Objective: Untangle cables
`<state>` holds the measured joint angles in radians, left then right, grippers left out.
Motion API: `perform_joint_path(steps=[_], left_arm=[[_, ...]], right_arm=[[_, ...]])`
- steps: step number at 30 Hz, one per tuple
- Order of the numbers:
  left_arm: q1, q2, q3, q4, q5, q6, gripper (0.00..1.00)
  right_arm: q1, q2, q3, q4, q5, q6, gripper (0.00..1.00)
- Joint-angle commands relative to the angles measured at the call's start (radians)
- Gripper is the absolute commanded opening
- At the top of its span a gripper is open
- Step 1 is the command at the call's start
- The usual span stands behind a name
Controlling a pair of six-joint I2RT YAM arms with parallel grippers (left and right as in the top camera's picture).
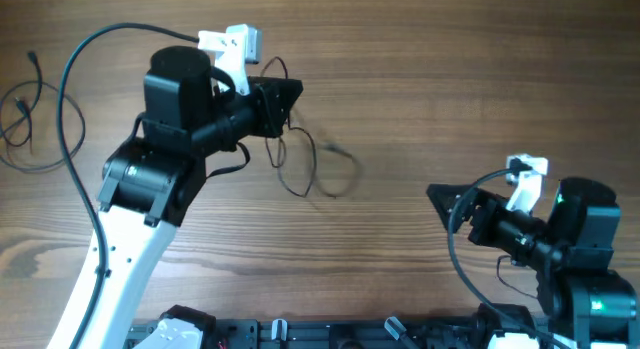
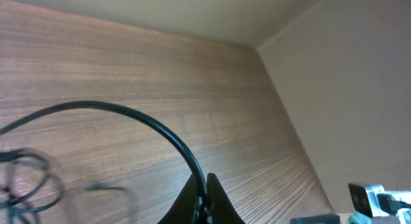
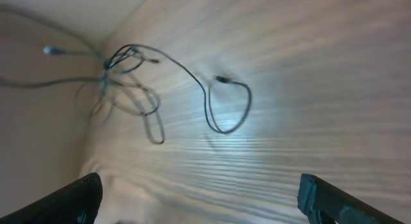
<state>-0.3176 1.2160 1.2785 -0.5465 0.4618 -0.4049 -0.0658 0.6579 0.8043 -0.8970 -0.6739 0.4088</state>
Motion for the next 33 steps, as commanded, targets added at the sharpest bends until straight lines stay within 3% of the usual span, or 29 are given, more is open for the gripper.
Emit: perform_joint_path(steps=[1, 4, 6, 8, 10, 15, 17, 23, 28, 33], left_arm=[[0.006, -0.006, 0.003, 0.018, 0.091, 0.07, 0.04], [0.006, -0.006, 0.003, 0.058, 0.117, 0.056, 0.04], [0.008, -0.006, 0.003, 0.086, 0.014, -0.06, 0.04], [0.008, -0.006, 0.003, 0.095, -0.22, -0.296, 0.04], [0.008, -0.006, 0.003, 0.093, -0.34, -0.446, 0.04], [0.008, -0.006, 0.003, 0.095, -0.474, -0.789, 0.04], [0.007, -0.006, 0.003, 0.098, -0.479, -0.852, 0.04], [0.004, -0.02, 0.003, 0.152, -0.452, -0.887, 0.04], [-0.001, -0.075, 0.005, 0.153, -0.505, -0.887, 0.04], [-0.002, -0.142, 0.005, 0.154, -0.605, -0.887, 0.04]], right_arm=[[0.006, 0.045, -0.015, 0.055, -0.114, -0.08, 1.0], [0.01, 0.112, -0.016, 0.116, -0.182, -0.043, 1.0], [0.028, 0.161, -0.017, 0.144, -0.259, -0.055, 1.0], [0.096, 0.213, -0.017, 0.167, -0.33, -0.104, 1.0], [0.163, 0.231, -0.017, 0.175, -0.32, -0.131, 1.0], [0.321, 0.242, -0.017, 0.222, -0.193, -0.097, 1.0], [0.38, 0.242, -0.017, 0.253, -0.094, -0.045, 1.0], [0.591, 0.336, -0.018, 0.465, 0.19, -0.039, 1.0], [0.698, 0.474, -0.018, 0.627, 0.18, 0.048, 0.99], [0.798, 0.585, -0.018, 0.818, 0.247, 0.42, 0.98]])
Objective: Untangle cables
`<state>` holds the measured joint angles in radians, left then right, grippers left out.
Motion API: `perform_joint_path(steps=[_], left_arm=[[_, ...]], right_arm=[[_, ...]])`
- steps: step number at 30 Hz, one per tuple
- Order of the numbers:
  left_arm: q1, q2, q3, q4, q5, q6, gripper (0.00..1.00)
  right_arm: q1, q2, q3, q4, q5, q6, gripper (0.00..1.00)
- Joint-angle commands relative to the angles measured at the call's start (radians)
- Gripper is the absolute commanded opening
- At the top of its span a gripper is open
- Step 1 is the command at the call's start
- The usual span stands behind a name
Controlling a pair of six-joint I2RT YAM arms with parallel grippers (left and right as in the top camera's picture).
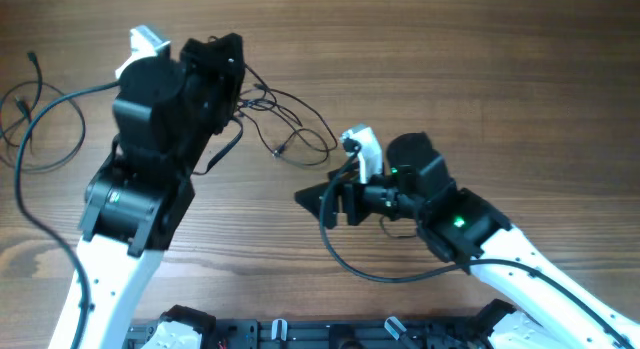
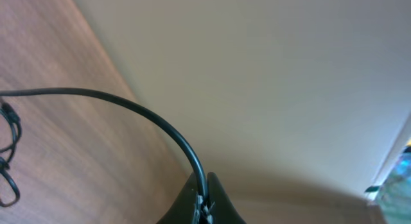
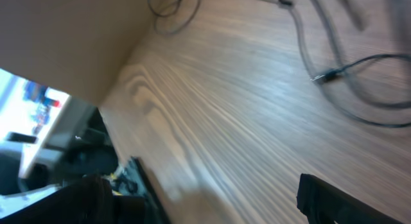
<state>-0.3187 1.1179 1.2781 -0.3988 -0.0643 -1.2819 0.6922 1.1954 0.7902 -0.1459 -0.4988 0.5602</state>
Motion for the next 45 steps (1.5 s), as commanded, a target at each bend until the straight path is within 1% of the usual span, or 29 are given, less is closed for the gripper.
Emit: perform_joint_path(steps=[1, 2, 3, 5, 6, 7, 9, 10, 13, 20, 22, 26, 27, 29, 32, 33, 36, 37, 38, 39, 41, 43, 44, 45], left_arm=[[-0.005, -0.05, 0.005, 0.006, -0.09, -0.01, 0.04], [-0.014, -0.053, 0.005, 0.006, -0.103, -0.01, 0.04], [-0.023, -0.052, 0.005, 0.006, -0.11, -0.01, 0.04], [-0.042, -0.052, 0.005, 0.005, -0.114, -0.009, 0.04], [-0.054, -0.052, 0.005, 0.004, -0.114, -0.009, 0.04], [-0.065, -0.052, 0.005, 0.003, -0.114, -0.009, 0.04], [-0.079, -0.052, 0.005, 0.003, -0.114, -0.009, 0.04], [-0.086, -0.052, 0.005, 0.003, -0.113, -0.009, 0.04], [-0.122, -0.052, 0.005, -0.006, -0.113, -0.008, 0.04], [-0.187, -0.052, 0.005, -0.023, -0.113, -0.006, 0.04], [-0.201, -0.052, 0.005, -0.041, -0.113, -0.006, 0.04], [-0.219, -0.052, 0.005, -0.047, -0.113, -0.006, 0.04], [-0.223, -0.052, 0.005, -0.047, -0.113, -0.006, 0.04], [-0.233, -0.052, 0.005, -0.046, -0.113, -0.006, 0.04], [-0.248, -0.052, 0.005, -0.04, -0.113, -0.007, 0.04], [-0.254, -0.052, 0.005, -0.037, -0.113, -0.008, 0.04], [-0.274, -0.052, 0.005, -0.031, -0.113, -0.01, 0.04], [-0.279, -0.052, 0.005, -0.031, -0.113, -0.01, 0.04], [-0.284, -0.052, 0.005, -0.031, -0.114, -0.01, 0.04], [-0.286, -0.052, 0.005, -0.031, -0.113, -0.01, 0.04], [-0.286, -0.052, 0.005, -0.031, -0.114, -0.01, 0.04], [-0.286, -0.052, 0.005, -0.031, -0.131, -0.01, 0.04], [-0.286, -0.052, 0.005, -0.032, -0.156, -0.009, 0.04], [-0.286, -0.052, 0.005, -0.032, -0.172, -0.009, 0.04]], right_arm=[[0.058, 0.071, -0.003, 0.124, 0.073, 0.335, 0.98], [0.076, 0.098, -0.003, 0.195, 0.073, 0.396, 0.97], [0.089, 0.122, -0.003, 0.257, 0.074, 0.439, 0.94], [0.111, 0.18, -0.003, 0.399, 0.078, 0.5, 0.91], [0.115, 0.223, -0.003, 0.492, 0.103, 0.547, 0.9], [0.116, 0.256, -0.003, 0.546, 0.143, 0.597, 0.88], [0.116, 0.312, -0.003, 0.62, 0.206, 0.697, 0.78], [0.116, 0.34, -0.003, 0.658, 0.22, 0.737, 0.76], [0.115, 0.409, -0.003, 0.765, 0.286, 0.806, 0.77], [0.115, 0.418, -0.003, 0.846, 0.43, 0.838, 0.79], [0.115, 0.418, -0.003, 0.852, 0.495, 0.884, 0.79], [0.115, 0.418, -0.003, 0.839, 0.608, 0.909, 0.77], [0.115, 0.419, -0.003, 0.837, 0.622, 0.909, 0.77], [0.115, 0.419, -0.003, 0.837, 0.634, 0.909, 0.73], [0.116, 0.419, -0.003, 0.817, 0.634, 0.909, 0.73], [0.116, 0.419, -0.003, 0.801, 0.634, 0.91, 0.71], [0.116, 0.435, -0.003, 0.785, 0.638, 0.946, 0.69], [0.116, 0.444, -0.003, 0.786, 0.641, 0.968, 0.67], [0.116, 0.454, -0.003, 0.789, 0.654, 0.995, 0.59], [0.116, 0.464, -0.003, 0.79, 0.664, 1.006, 0.48], [0.115, 0.475, -0.003, 0.791, 0.668, 0.982, 0.23], [0.115, 0.475, -0.003, 0.792, 0.667, 0.862, 0.1], [0.116, 0.475, -0.003, 0.793, 0.663, 0.746, 0.04], [0.116, 0.475, -0.003, 0.792, 0.659, 0.687, 0.04]])
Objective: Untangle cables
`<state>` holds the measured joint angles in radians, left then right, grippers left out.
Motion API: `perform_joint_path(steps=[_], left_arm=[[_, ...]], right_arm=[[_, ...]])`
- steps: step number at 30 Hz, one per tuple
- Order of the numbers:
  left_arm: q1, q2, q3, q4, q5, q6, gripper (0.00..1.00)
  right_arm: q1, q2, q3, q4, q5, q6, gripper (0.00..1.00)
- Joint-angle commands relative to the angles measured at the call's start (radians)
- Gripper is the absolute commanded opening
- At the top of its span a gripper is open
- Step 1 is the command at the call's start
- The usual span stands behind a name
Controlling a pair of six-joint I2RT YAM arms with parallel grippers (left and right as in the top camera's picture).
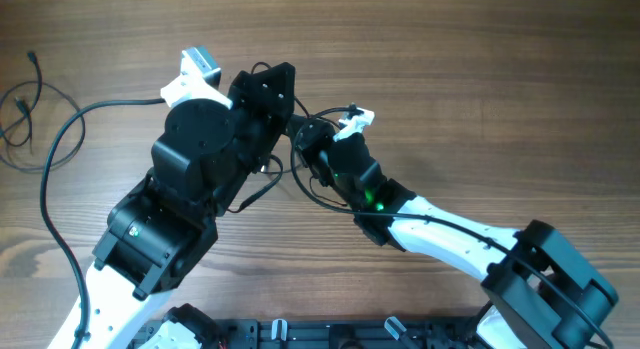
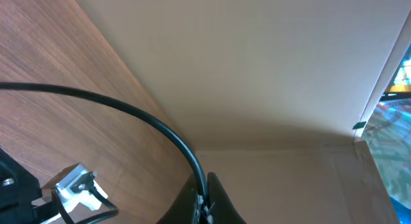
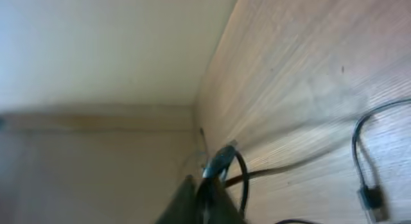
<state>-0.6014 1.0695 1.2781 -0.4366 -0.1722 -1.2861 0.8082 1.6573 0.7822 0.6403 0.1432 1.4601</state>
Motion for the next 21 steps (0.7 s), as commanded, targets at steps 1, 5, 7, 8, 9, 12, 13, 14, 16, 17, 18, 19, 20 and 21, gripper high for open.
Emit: perform_joint_path(steps=[1, 5, 7, 8, 9, 12, 13, 14, 16, 17, 18, 19, 20, 21], left_arm=[[-0.002, -0.003, 0.005, 0.005, -0.082, -0.002, 0.04], [0.015, -0.003, 0.005, -0.005, -0.153, -0.001, 0.04], [0.055, -0.002, 0.005, -0.006, -0.179, -0.001, 0.04], [0.083, 0.001, 0.005, -0.005, -0.182, -0.002, 0.04], [0.122, 0.008, 0.005, -0.005, -0.181, -0.002, 0.04], [0.207, 0.054, 0.005, 0.011, -0.181, -0.002, 0.04], [0.224, 0.068, 0.005, 0.019, -0.181, -0.002, 0.04], [0.245, 0.085, 0.005, 0.031, -0.181, -0.002, 0.04], [0.291, 0.111, 0.005, 0.037, -0.181, -0.002, 0.04], [0.334, 0.125, 0.005, 0.035, -0.182, -0.001, 0.04], [0.37, 0.132, 0.005, 0.029, -0.181, -0.002, 0.04], [0.409, 0.135, 0.005, 0.025, -0.181, -0.001, 0.04], [0.442, 0.135, 0.005, 0.021, -0.18, -0.001, 0.04], [0.474, 0.135, 0.005, 0.016, -0.18, 0.0, 0.04]], right_arm=[[-0.001, 0.013, 0.005, 0.006, 0.01, -0.285, 0.04], [-0.01, -0.02, 0.005, 0.048, -0.135, -0.5, 0.04], [-0.019, -0.07, 0.005, 0.034, -0.249, -0.605, 0.04], [-0.024, -0.099, 0.005, 0.016, -0.305, -0.635, 0.04], [-0.024, -0.135, 0.005, -0.016, -0.367, -0.658, 0.04], [-0.024, -0.234, 0.005, -0.214, -0.528, -0.758, 0.04], [-0.024, -0.252, 0.005, -0.279, -0.521, -0.77, 0.04], [-0.024, -0.286, 0.005, -0.417, -0.494, -0.792, 0.04], [-0.025, -0.361, 0.005, -0.64, -0.444, -0.85, 0.04], [-0.025, -0.419, 0.005, -0.771, -0.407, -0.888, 0.04], [-0.025, -0.47, 0.005, -0.861, -0.351, -0.902, 0.04], [-0.025, -0.52, 0.005, -0.947, -0.255, -0.901, 0.04], [-0.025, -0.563, 0.005, -1.022, -0.149, -0.878, 0.04], [-0.025, -0.607, 0.005, -1.094, -0.035, -0.829, 0.04]])
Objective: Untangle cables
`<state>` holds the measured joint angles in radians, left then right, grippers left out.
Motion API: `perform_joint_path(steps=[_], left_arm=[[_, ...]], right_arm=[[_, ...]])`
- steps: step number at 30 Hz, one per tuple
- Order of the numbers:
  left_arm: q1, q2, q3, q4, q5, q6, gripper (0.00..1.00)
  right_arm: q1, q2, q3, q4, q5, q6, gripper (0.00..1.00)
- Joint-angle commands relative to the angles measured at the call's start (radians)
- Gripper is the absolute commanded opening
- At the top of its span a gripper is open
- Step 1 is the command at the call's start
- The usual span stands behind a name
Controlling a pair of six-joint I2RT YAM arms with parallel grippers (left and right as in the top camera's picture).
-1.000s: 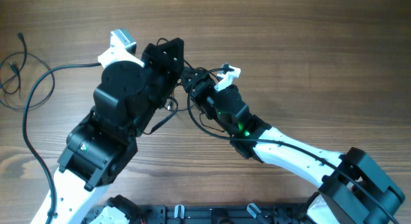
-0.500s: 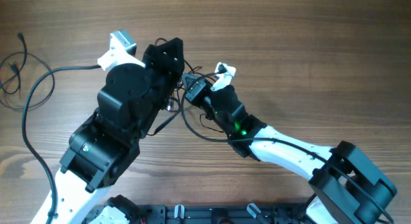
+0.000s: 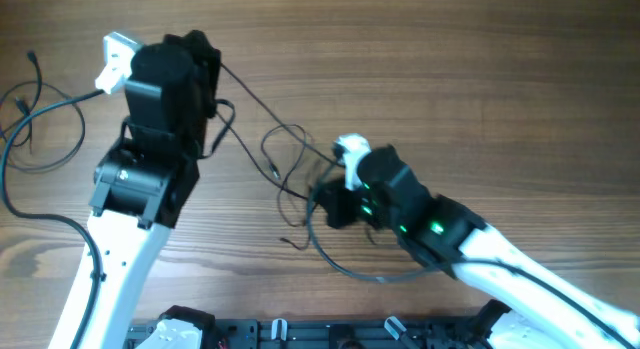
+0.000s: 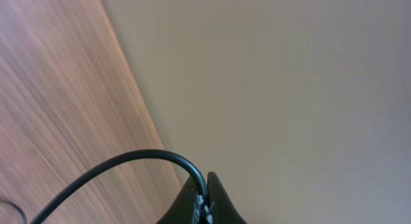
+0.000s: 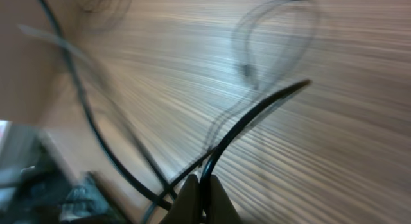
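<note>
A tangle of thin black cables (image 3: 287, 161) lies at the table's middle. One strand (image 3: 252, 97) runs taut from it up to my left gripper (image 3: 205, 51) at the upper left. In the left wrist view that gripper (image 4: 204, 199) is shut on a black cable (image 4: 128, 161) that arcs off to the left. My right gripper (image 3: 322, 205) is just below and right of the tangle. In the right wrist view it (image 5: 203, 193) is shut on another black cable (image 5: 253, 115), with further blurred strands (image 5: 96, 131) crossing to its left.
A separate black cable loop (image 3: 30, 124) lies at the far left edge of the wooden table (image 3: 500, 79). The right arm's own lead (image 3: 345, 267) loops below its wrist. A black rail (image 3: 330, 334) runs along the front edge.
Both grippers were close together at the upper middle. My left gripper is now further up and left, my right gripper lower and right, and the cable between them is drawn out.
First my left gripper held a cable with the tangle trailing beside it, while my right gripper stood open at the lower right. Then the right gripper was open near the tangle. Then it was shut on a cable beside the left gripper. Now the two are apart.
</note>
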<state>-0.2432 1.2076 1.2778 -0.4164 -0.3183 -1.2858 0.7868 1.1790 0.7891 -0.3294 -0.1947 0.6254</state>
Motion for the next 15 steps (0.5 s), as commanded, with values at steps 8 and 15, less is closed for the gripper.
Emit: perform_joint_path(steps=[8, 15], left_arm=[[0.31, -0.004, 0.005, -0.12, -0.032, 0.104, 0.04], [0.33, -0.003, 0.005, -0.103, 0.09, 0.114, 0.04]], right_arm=[[-0.056, -0.466, -0.002, -0.284, 0.769, 0.134, 0.04], [-0.225, -0.412, -0.002, -0.464, 0.882, 0.283, 0.04]])
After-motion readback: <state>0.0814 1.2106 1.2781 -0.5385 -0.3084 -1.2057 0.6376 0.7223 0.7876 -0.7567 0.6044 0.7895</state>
